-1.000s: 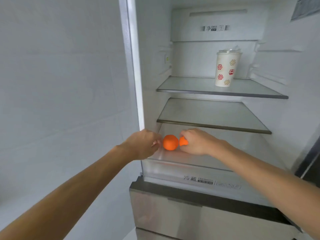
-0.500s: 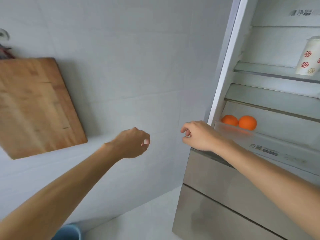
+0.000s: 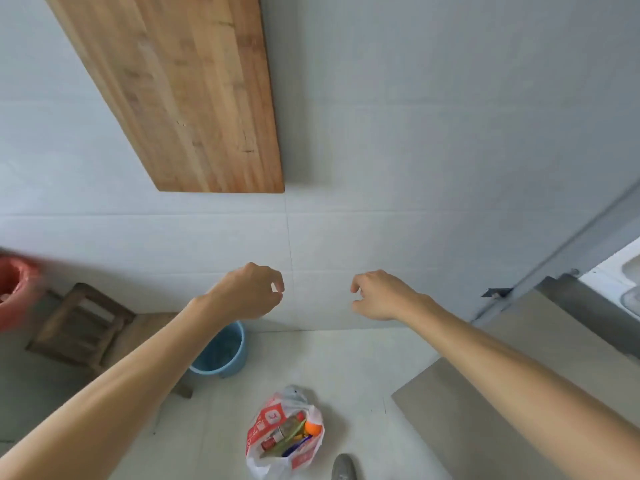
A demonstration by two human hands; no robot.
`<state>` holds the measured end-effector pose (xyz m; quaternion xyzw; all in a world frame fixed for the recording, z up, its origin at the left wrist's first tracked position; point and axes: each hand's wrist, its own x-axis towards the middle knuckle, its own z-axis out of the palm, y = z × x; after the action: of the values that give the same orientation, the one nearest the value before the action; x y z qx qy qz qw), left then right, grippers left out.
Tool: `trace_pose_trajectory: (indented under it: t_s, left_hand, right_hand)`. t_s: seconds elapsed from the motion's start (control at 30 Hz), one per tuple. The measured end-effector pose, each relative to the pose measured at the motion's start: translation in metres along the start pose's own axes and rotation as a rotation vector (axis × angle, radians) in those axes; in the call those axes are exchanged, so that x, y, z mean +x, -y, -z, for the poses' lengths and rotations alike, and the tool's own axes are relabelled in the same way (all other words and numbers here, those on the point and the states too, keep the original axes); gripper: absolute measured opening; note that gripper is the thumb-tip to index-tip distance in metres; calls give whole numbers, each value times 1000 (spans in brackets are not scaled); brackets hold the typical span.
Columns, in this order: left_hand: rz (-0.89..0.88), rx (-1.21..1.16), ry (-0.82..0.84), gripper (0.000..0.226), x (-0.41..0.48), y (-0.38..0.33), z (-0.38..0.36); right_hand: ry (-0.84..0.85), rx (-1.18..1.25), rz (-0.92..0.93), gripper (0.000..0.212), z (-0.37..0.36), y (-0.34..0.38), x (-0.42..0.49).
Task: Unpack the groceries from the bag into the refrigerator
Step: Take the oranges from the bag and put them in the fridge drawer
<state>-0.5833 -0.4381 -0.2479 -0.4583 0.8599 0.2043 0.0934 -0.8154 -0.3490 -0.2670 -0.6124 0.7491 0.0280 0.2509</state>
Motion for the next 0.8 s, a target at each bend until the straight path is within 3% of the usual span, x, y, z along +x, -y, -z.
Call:
trace_pose_trajectory:
  t_s: [0.17,0.43,0.6,0.8]
  left_hand:
    - [154,-122,92,26,14,51,-86]
    - [288,-217,413,34,24,121,-288]
    - [320,-322,522,33,46,157,-406]
    - [389,-469,490,32,83,191,-560]
  right_hand:
    - [151,56,48,39,-86,8,54]
    - [473,57,-2,31,-262,9,100]
    - [506,131,-135,28,-370,-5,137]
    - [518,196,-240,26,-525,-31,188]
